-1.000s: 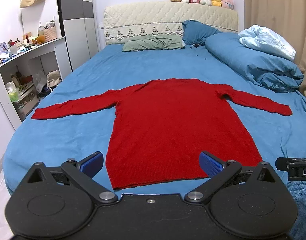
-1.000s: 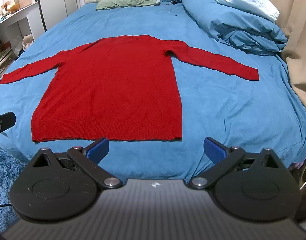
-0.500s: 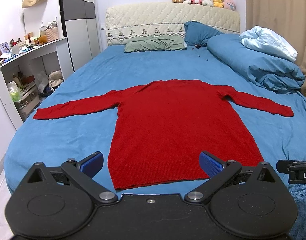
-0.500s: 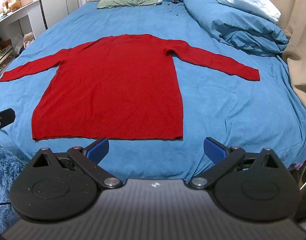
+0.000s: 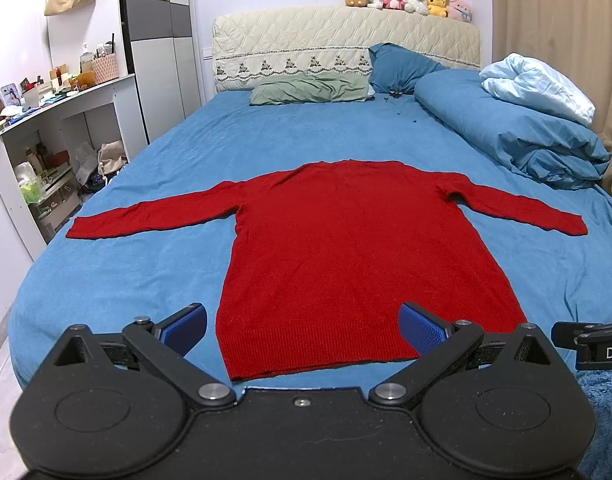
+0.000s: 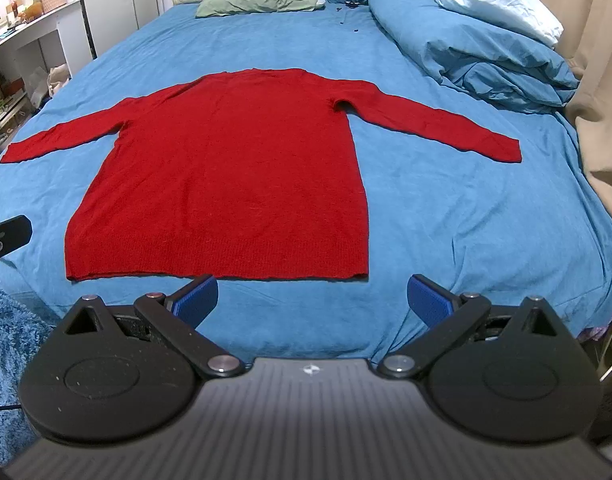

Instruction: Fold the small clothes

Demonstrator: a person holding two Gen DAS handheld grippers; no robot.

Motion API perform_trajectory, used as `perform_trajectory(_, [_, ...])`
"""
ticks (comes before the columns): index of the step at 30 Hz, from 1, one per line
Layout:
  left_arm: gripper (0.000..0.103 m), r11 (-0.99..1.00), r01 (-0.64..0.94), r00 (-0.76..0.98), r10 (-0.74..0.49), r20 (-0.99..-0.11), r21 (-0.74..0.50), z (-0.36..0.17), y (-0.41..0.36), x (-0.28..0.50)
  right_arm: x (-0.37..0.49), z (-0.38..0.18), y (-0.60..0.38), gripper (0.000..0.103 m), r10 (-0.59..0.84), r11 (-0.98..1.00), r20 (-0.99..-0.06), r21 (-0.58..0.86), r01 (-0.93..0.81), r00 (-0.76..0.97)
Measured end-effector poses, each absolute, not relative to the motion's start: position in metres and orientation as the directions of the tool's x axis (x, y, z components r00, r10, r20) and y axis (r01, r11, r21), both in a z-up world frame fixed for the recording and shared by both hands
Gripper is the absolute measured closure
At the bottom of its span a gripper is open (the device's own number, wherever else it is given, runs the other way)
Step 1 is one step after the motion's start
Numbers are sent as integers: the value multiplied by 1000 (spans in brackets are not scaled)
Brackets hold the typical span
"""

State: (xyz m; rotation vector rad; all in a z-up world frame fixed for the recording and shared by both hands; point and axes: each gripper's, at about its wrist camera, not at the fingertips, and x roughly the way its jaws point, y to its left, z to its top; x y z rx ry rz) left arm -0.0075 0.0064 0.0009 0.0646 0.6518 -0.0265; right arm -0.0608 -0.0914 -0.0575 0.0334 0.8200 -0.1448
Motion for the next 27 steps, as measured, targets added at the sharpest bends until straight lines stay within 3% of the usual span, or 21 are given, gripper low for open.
perform_trajectory(27, [0, 998, 44, 794, -6, -608, 47, 2, 6, -6, -60, -56, -90, 0, -113, 991, -730, -29, 134, 675])
